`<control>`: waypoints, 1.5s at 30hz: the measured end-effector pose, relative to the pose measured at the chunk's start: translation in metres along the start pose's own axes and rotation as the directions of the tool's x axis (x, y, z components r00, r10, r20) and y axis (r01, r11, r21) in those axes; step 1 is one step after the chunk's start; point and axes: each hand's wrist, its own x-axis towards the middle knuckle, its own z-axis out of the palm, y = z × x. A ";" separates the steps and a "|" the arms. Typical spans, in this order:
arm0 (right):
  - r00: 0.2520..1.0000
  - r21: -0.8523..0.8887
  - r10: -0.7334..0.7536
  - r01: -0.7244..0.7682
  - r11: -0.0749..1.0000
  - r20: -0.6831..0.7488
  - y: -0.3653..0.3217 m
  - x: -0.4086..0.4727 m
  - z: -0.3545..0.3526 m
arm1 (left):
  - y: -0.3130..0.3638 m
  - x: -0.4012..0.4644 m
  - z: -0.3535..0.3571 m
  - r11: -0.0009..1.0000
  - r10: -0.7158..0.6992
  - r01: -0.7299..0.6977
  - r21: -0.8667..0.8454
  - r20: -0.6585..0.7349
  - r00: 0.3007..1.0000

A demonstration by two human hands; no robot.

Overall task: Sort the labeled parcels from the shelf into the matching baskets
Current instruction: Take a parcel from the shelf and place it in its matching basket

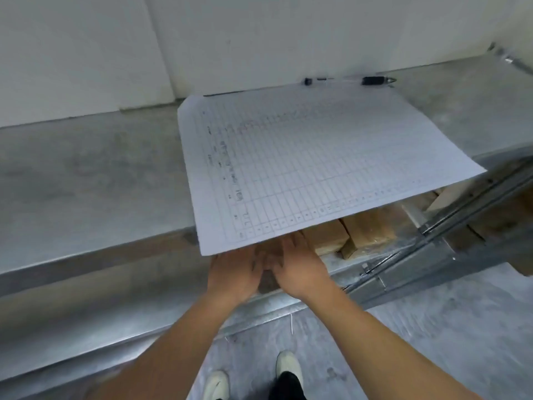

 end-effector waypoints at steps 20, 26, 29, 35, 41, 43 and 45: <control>0.921 0.050 -0.209 0.204 0.978 0.328 -0.013 -0.025 0.013 | 0.013 -0.090 0.024 0.821 -0.463 0.463 -0.335 0.085 0.882; 0.862 0.088 -0.429 0.421 0.903 0.271 -0.075 -0.075 0.033 | -0.014 -0.169 0.005 0.729 -0.634 0.568 -0.382 -0.065 0.771; 0.801 0.127 -0.543 0.529 0.839 0.251 -0.118 -0.115 0.043 | -0.036 -0.226 -0.007 0.676 -0.713 0.608 -0.416 -0.163 0.682; 0.673 0.153 -0.695 0.682 0.715 0.251 -0.202 -0.208 0.091 | -0.077 -0.358 -0.025 0.538 -0.841 0.701 -0.467 -0.241 0.485; 0.485 0.199 -0.776 0.782 0.591 0.402 -0.271 -0.307 0.142 | -0.105 -0.502 -0.028 0.389 -0.921 0.749 -0.537 -0.205 0.332; 0.422 0.269 -0.814 0.795 0.544 0.400 -0.291 -0.338 0.157 | -0.111 -0.544 -0.028 0.352 -0.936 0.719 -0.599 -0.243 0.255; 0.372 0.342 -0.841 0.790 0.509 0.392 -0.311 -0.369 0.170 | -0.118 -0.578 -0.026 0.325 -0.944 0.721 -0.612 -0.261 0.204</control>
